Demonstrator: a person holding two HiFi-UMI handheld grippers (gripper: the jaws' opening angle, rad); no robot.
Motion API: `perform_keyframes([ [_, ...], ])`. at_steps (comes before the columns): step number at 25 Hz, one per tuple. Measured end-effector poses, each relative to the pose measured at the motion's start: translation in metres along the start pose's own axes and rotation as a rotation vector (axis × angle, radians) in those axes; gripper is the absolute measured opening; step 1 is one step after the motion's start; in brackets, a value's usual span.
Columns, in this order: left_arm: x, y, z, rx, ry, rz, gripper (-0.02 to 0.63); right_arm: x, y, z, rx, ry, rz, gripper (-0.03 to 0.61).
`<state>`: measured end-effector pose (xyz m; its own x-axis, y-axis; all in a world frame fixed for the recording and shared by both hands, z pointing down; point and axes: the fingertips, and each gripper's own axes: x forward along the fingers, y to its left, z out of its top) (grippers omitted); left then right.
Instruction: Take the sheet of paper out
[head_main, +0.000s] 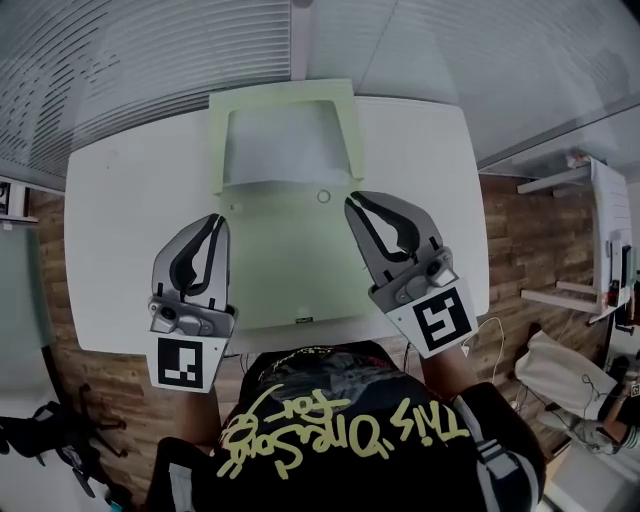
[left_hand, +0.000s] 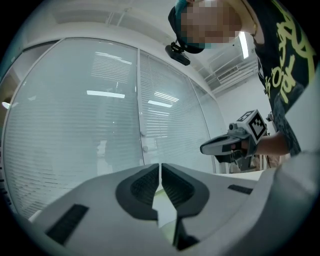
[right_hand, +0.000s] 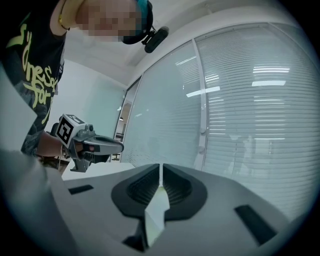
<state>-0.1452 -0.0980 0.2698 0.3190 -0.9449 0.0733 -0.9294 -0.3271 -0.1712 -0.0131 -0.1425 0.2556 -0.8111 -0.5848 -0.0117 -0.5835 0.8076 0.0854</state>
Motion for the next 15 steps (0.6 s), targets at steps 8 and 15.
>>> perform_keyframes([
  [8,0.004,-0.003,-0.022,0.072,0.103,-0.032,0.006,0.003,0.003,-0.018,-0.041,0.066,0.042,0.023],
  [15,0.009,-0.008,-0.032,0.210,0.166,-0.119,0.159,0.006,0.004,-0.036,-0.087,0.144,0.056,0.141],
])
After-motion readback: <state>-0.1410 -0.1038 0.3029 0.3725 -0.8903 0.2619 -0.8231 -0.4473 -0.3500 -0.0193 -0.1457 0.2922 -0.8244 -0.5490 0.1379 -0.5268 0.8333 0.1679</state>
